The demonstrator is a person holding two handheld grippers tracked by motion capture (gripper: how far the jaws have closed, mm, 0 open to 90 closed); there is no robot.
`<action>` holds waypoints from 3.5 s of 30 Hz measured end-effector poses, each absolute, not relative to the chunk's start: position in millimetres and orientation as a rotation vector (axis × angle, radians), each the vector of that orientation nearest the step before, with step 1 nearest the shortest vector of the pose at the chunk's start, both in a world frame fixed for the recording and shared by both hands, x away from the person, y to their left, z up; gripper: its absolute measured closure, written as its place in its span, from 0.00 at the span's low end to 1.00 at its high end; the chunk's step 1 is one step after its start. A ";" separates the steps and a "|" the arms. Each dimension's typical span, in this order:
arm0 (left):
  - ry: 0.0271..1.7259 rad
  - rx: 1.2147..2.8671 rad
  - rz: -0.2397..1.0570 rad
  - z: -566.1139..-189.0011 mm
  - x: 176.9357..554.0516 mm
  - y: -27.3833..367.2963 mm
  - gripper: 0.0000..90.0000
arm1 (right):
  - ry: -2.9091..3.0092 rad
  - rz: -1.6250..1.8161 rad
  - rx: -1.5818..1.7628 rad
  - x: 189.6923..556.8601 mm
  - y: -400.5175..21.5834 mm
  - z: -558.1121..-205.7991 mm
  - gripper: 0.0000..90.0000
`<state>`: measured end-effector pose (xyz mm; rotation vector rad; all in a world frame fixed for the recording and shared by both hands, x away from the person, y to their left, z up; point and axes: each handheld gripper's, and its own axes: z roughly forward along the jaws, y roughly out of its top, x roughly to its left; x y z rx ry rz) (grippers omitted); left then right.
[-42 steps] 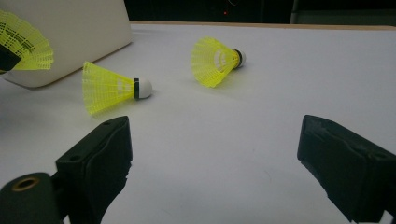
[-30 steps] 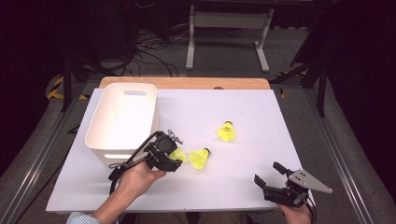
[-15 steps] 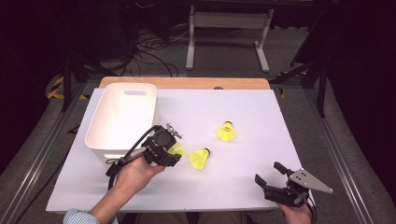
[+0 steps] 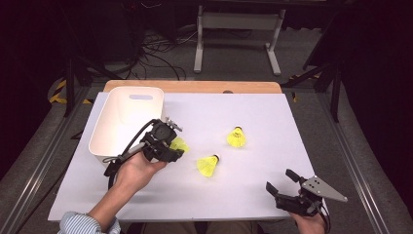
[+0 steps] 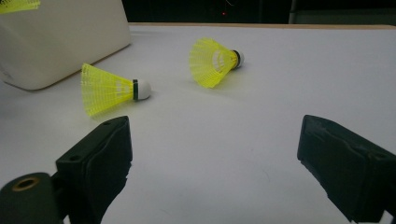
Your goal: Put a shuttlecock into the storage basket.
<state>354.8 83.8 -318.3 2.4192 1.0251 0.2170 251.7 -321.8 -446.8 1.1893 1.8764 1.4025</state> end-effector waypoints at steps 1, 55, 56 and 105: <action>1.032 2.419 0.206 -315.3 357.3 84.9 0.71 | 1.877 1.403 1.189 251.8 -321.8 -446.9 0.12; 1.256 2.264 0.290 -266.6 396.7 158.3 0.70 | 1.853 1.411 1.210 252.2 -323.9 -447.1 0.12; 1.258 2.265 0.297 -267.2 397.8 159.1 0.70 | 1.853 1.412 1.211 252.2 -323.8 -447.1 0.12; 1.450 2.194 0.288 -307.3 459.9 170.7 0.68 | 1.846 1.414 1.199 251.1 -324.3 -446.3 0.12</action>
